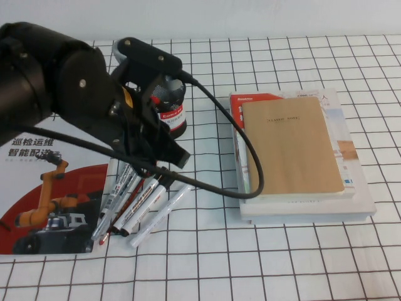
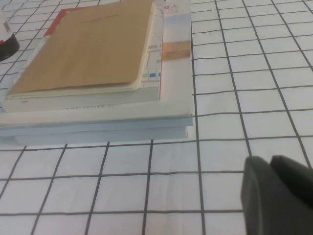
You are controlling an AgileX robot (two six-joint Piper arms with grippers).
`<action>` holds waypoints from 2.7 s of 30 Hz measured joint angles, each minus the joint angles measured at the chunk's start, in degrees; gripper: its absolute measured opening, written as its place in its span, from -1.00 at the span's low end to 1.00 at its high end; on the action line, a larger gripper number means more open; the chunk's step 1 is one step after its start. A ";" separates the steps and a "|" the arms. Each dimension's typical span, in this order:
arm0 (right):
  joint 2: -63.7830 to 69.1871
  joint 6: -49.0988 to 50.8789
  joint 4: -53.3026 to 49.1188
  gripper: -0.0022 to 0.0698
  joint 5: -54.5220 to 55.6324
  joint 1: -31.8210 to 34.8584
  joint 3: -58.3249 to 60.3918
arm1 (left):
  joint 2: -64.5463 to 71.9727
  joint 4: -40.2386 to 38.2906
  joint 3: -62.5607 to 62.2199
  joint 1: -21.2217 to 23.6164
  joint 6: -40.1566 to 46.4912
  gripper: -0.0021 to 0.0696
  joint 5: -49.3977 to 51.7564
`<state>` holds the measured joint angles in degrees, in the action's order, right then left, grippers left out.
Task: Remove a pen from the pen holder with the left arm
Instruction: 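Take a marker out of the pen holder and lay it on the table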
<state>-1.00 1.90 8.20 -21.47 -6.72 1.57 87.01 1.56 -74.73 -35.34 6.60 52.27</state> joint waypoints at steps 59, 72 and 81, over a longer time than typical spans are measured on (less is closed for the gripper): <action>0.00 0.00 0.00 -0.98 0.00 0.00 0.00 | 22.49 4.47 -3.64 0.00 3.13 -0.15 -8.81; 0.00 0.00 0.00 -0.98 0.00 0.00 0.00 | 3.89 -2.54 1.39 0.00 3.05 -0.94 -10.83; 0.00 0.00 0.00 -0.98 0.00 0.00 0.00 | -21.75 -3.39 21.65 0.00 0.11 -0.94 -21.95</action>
<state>-1.00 1.90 8.20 -21.47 -6.72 1.57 65.26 -1.83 -53.08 -35.34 6.71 30.32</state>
